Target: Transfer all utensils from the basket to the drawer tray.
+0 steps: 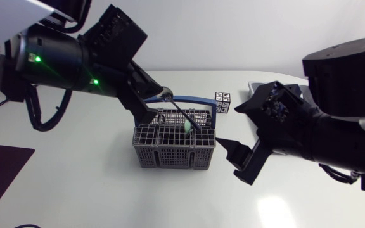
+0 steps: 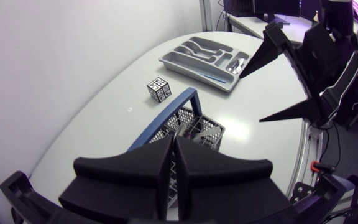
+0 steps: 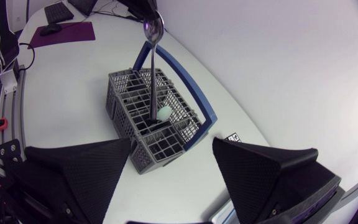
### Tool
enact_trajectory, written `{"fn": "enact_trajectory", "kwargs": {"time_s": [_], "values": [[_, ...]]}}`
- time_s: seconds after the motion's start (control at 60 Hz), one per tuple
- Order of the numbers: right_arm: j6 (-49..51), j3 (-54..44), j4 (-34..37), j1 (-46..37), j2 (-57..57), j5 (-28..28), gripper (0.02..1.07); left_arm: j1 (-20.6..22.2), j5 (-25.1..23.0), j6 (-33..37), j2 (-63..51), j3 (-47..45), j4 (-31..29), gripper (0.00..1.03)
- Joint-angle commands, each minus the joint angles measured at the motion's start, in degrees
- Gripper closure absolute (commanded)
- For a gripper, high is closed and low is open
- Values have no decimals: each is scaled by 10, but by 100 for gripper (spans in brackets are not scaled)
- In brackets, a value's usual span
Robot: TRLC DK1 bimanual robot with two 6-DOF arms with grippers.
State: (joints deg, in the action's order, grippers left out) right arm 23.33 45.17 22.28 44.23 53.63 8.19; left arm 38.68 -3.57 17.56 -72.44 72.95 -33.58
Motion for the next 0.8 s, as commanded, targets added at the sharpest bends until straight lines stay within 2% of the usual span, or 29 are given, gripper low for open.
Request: {"fn": "enact_trajectory", "kwargs": {"time_s": [0.0,0.117,0.3,0.467,0.517,0.617,0.667,0.783], "values": [[-11,-16,-22,14,13,12,17,13,-1,-64,-21,33,0,100],[7,-37,-78,43,27,39,20,27,-7,-111,-44,47,-7,100],[37,-58,-156,63,50,82,37,36,-48,-140,-67,56,-12,100],[60,-59,-192,71,68,105,54,38,-64,-145,-79,71,-26,100],[66,-56,-203,75,74,112,63,39,-64,-145,-81,76,-28,100],[69,-51,-203,76,84,115,70,40,-71,-148,-82,77,-30,100],[73,-48,-206,76,91,116,79,41,-74,-150,-82,78,-31,100],[76,-47,-210,75,96,119,83,42,-78,-152,-81,82,-34,100]]}}
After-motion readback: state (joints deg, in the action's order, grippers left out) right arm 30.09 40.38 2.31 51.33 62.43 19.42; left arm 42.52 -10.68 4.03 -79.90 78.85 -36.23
